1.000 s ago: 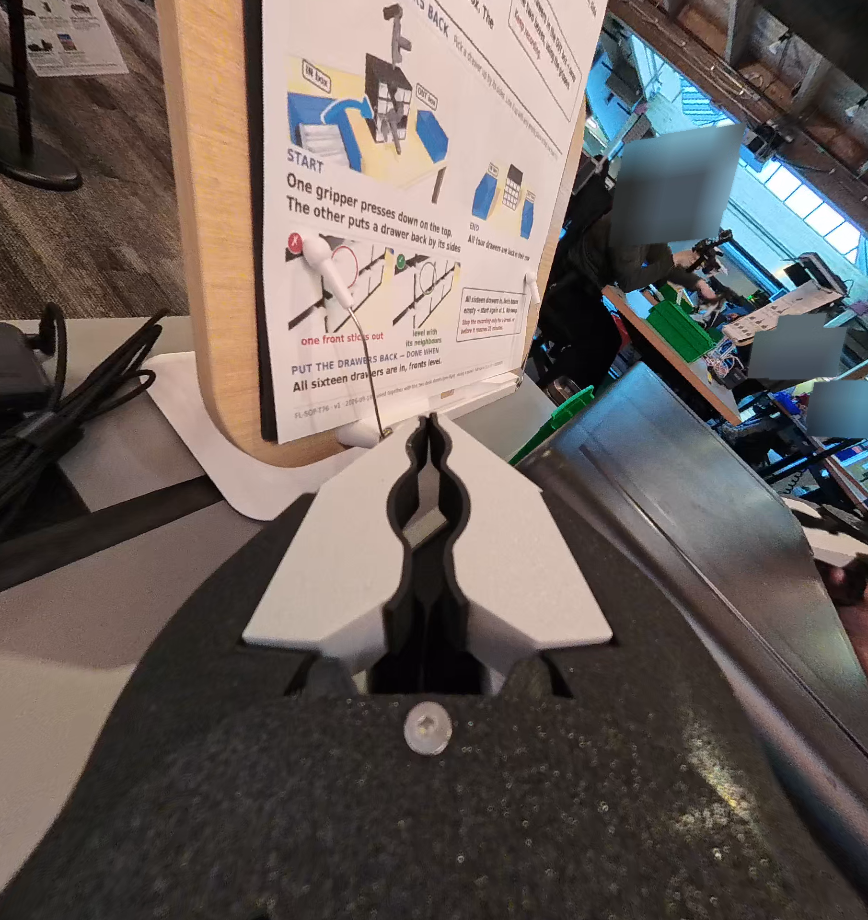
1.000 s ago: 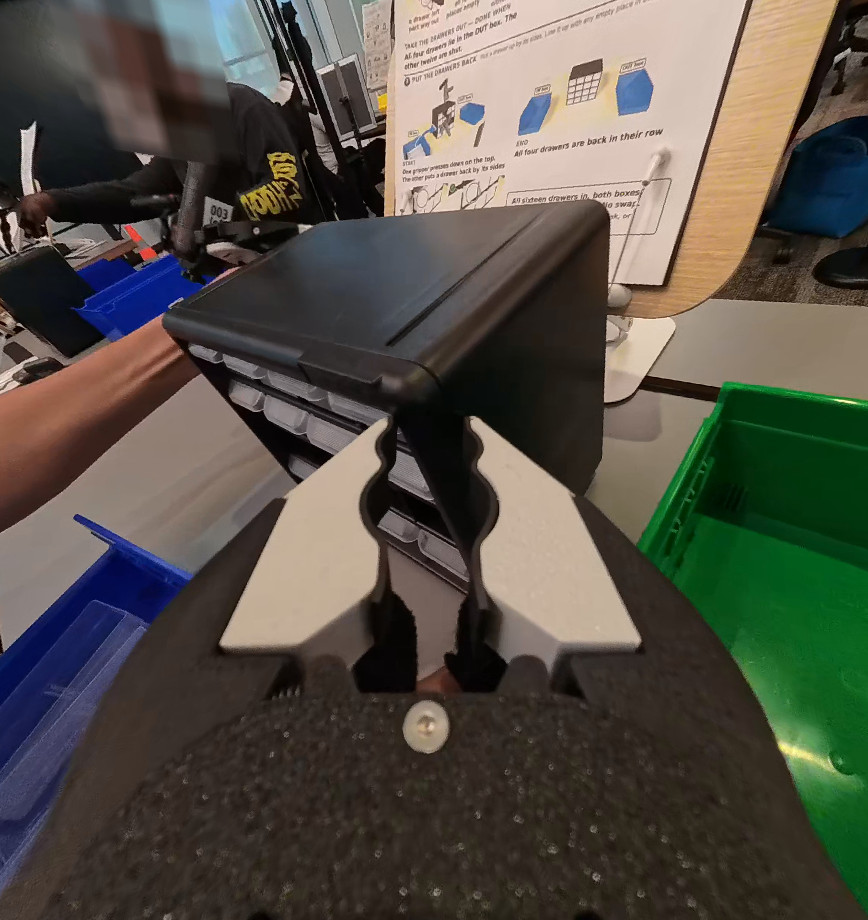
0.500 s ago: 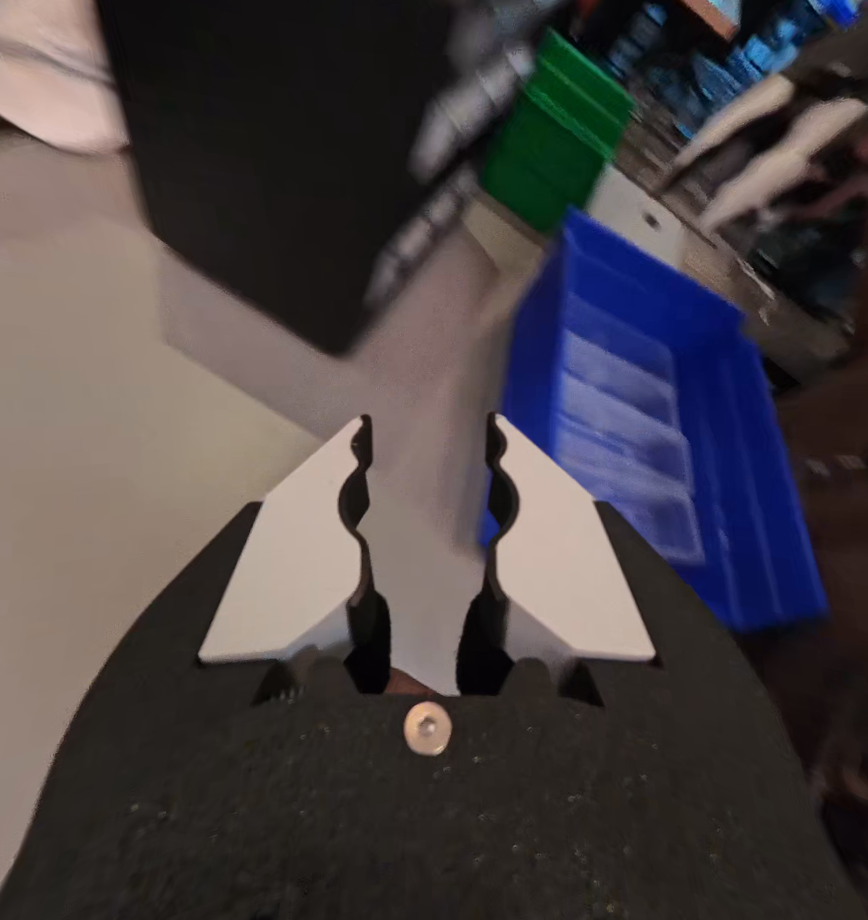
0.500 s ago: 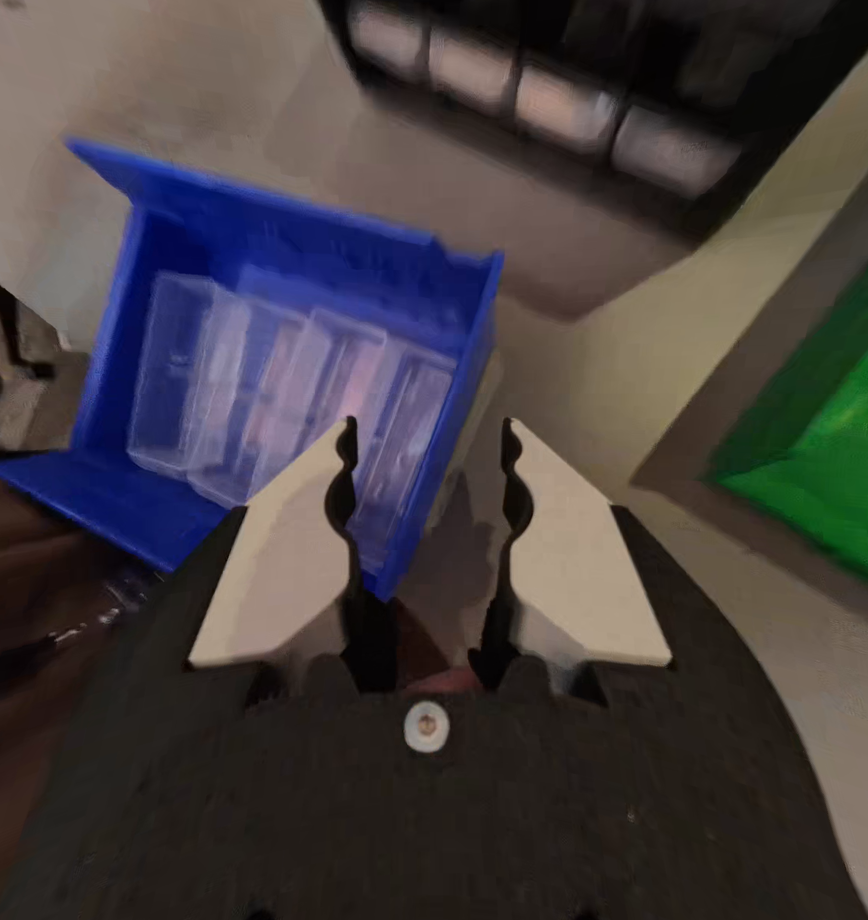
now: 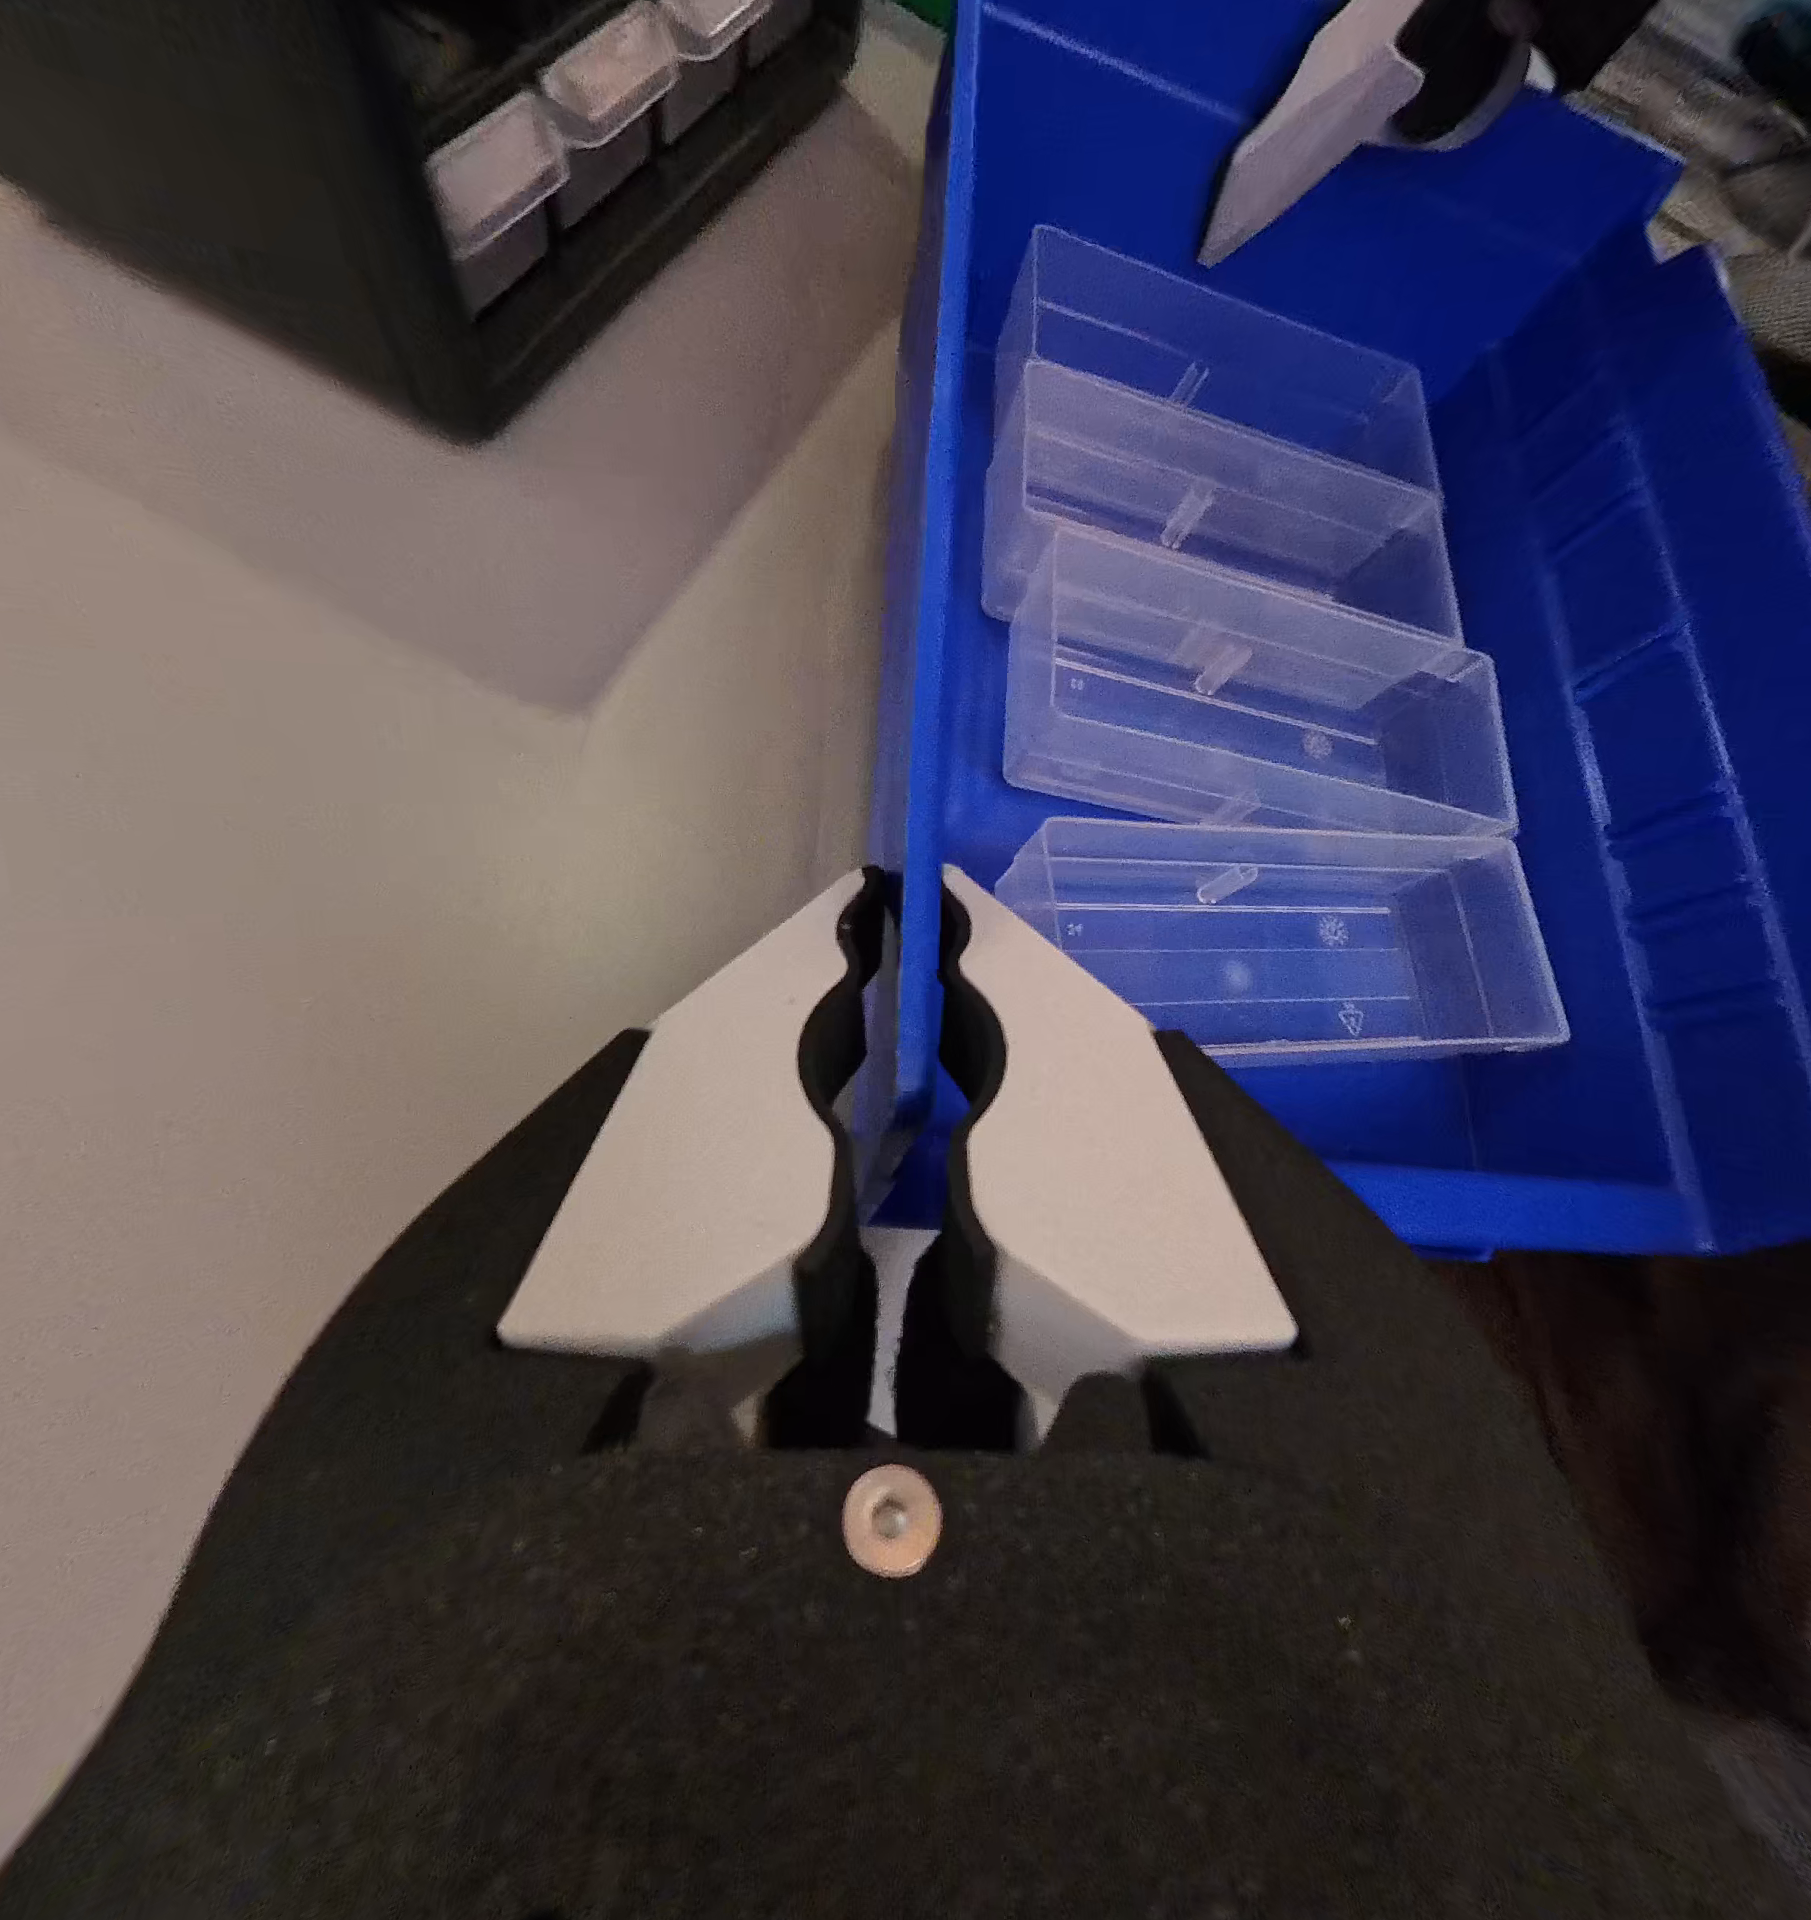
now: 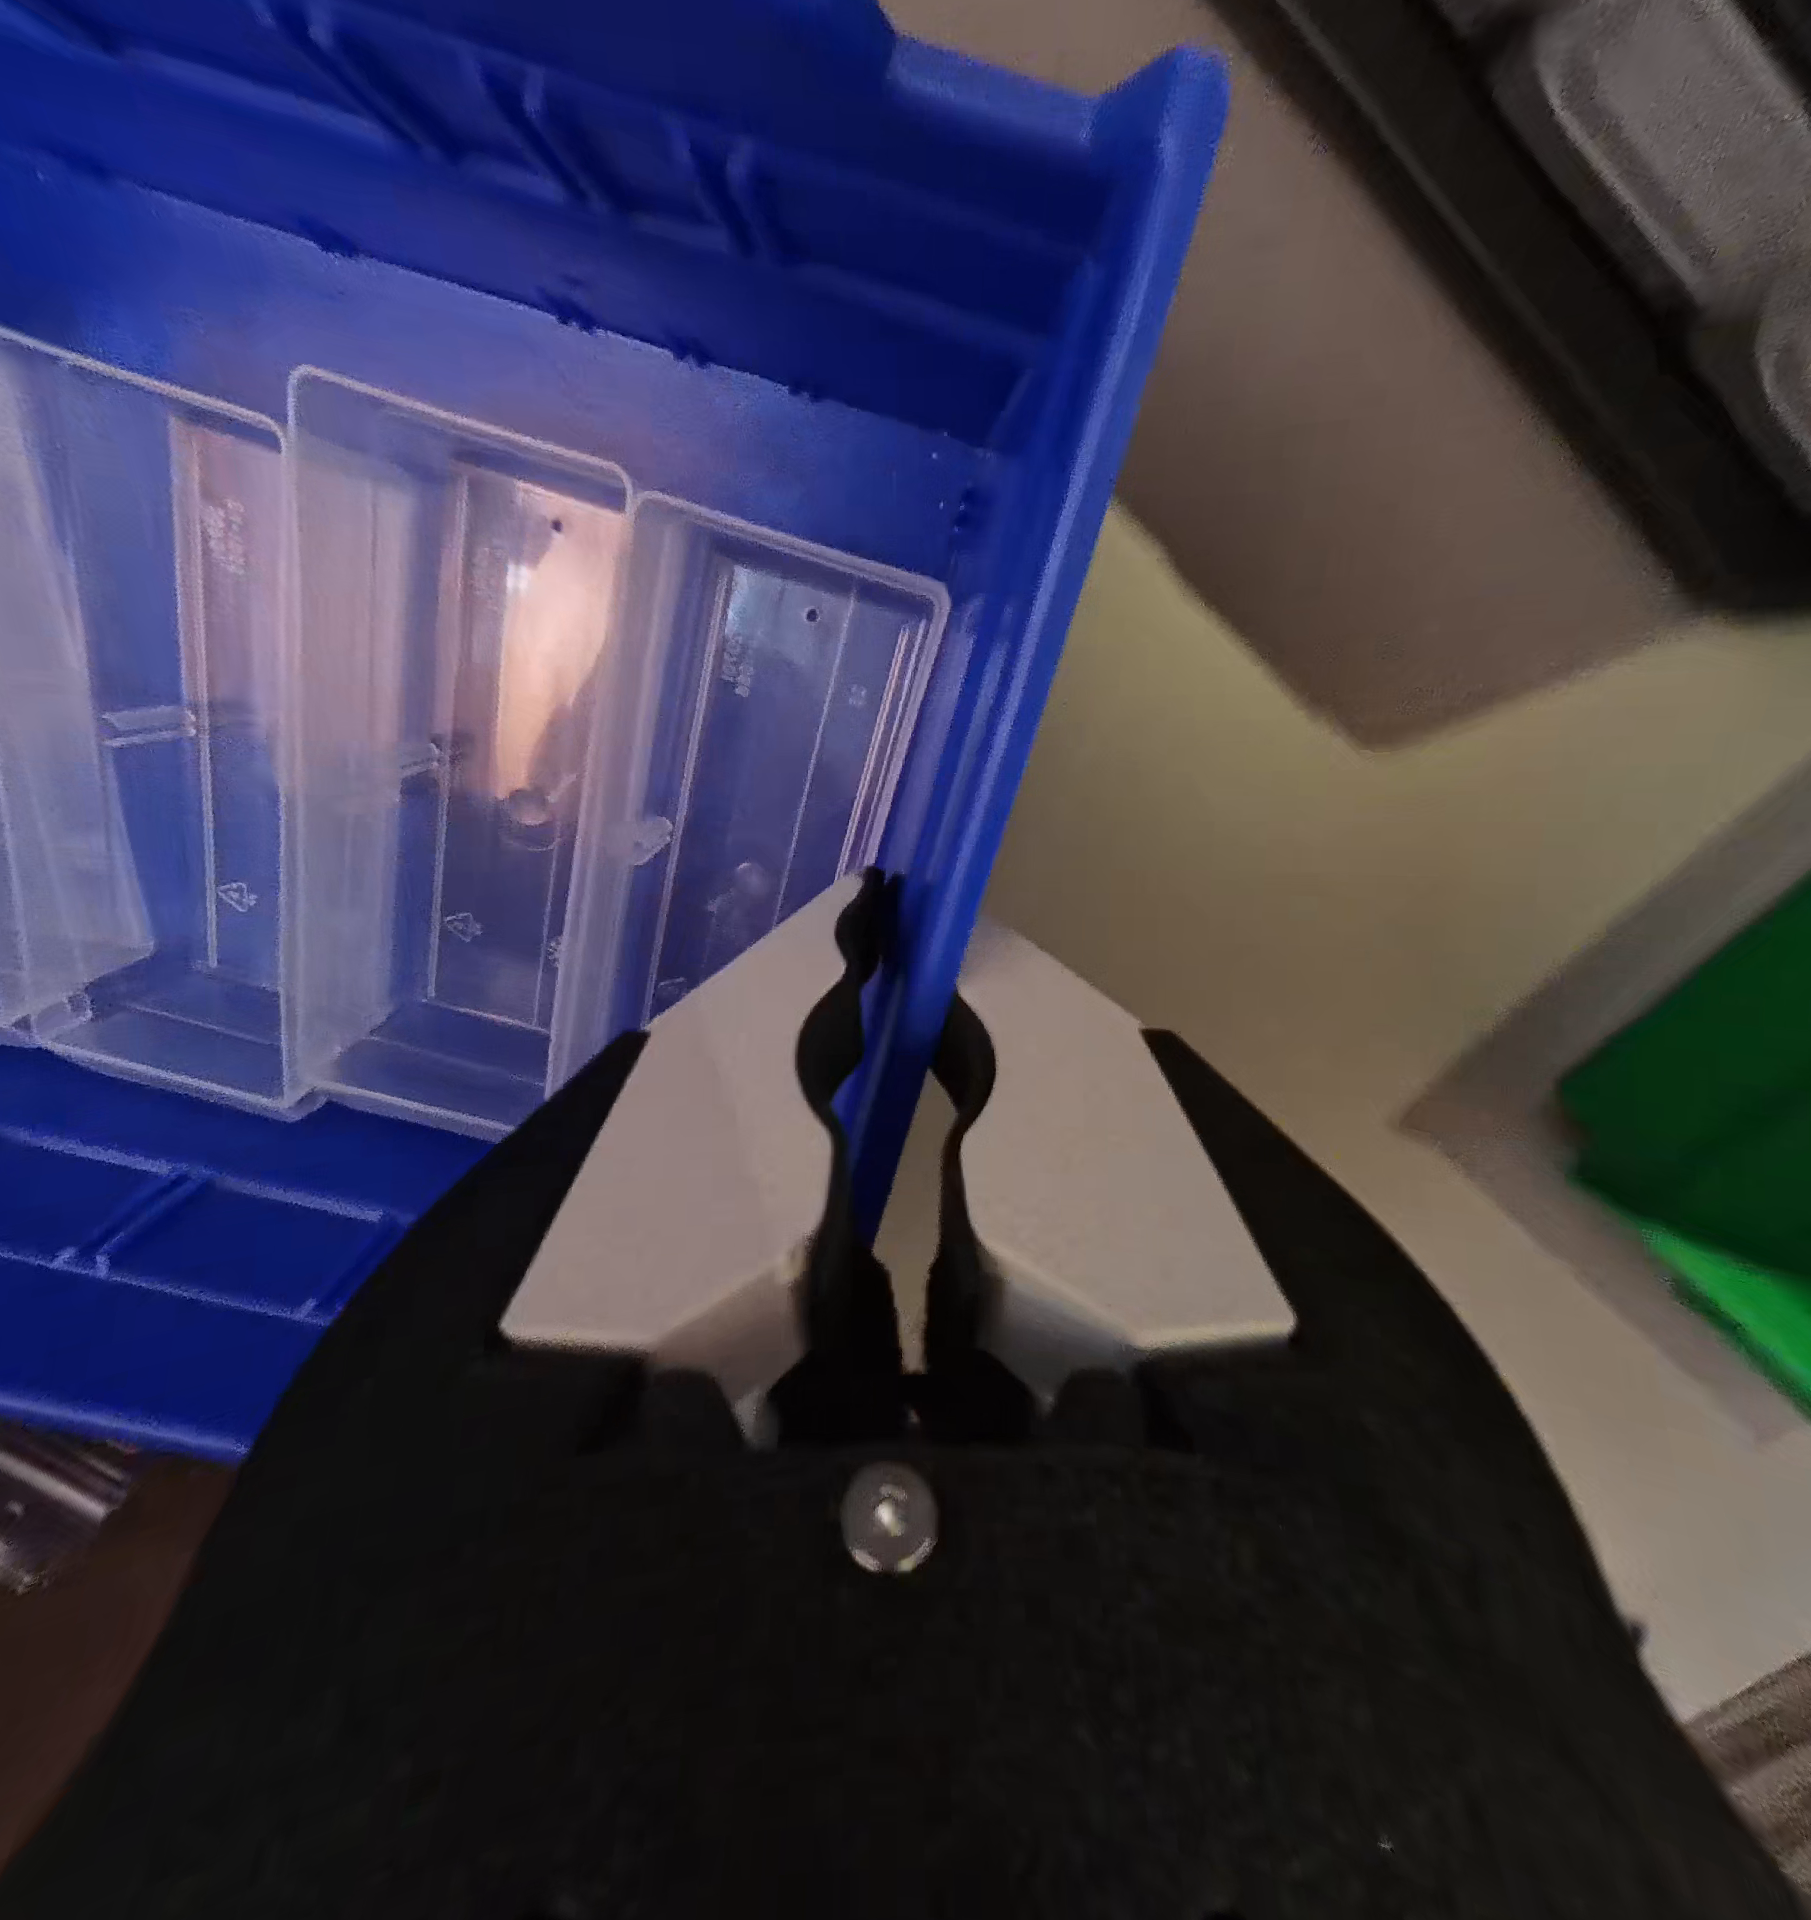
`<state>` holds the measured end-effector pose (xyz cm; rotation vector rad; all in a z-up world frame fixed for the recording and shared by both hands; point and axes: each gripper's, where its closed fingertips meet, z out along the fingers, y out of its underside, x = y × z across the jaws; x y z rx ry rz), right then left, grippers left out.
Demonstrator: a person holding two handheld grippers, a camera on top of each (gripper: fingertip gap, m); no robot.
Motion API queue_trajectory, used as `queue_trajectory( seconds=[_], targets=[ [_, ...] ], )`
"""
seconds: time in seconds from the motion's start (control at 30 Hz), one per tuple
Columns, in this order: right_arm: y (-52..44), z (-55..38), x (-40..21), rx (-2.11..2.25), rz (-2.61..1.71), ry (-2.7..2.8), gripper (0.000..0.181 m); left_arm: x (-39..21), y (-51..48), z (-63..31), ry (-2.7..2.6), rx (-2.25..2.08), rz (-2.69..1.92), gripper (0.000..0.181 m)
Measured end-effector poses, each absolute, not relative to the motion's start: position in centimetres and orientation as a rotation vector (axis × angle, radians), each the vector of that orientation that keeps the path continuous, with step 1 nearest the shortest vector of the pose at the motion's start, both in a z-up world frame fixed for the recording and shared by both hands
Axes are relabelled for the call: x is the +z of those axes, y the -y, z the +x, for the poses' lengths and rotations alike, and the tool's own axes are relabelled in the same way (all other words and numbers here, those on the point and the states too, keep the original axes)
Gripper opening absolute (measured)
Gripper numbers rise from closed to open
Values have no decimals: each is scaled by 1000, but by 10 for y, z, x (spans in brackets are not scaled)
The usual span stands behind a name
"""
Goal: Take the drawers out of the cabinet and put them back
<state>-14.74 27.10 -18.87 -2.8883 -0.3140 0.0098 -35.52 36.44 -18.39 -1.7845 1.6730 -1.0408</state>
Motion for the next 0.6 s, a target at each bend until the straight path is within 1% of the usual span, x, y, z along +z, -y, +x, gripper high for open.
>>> queue_trajectory(
  seconds=[0.13,0.3,0.37,0.47,0.6],
  targets=[
    [-338,-208,-192,9,-2850,627,5,-183,-384,-431,-1495,-957,-1904,5],
    [-459,-271,-176,-37,-2738,1016,7,-176,-419,-501,-1160,-810,-2017,6],
    [-510,-289,-173,-28,-2725,1135,6,-175,-434,-514,-1041,-735,-2036,6],
    [-583,-304,-172,-150,-2681,1413,9,-179,-465,-516,-864,-641,-2096,6],
    [-664,-307,-175,-222,-2674,1546,11,-183,-511,-498,-633,-581,-2151,5]
  ],
)
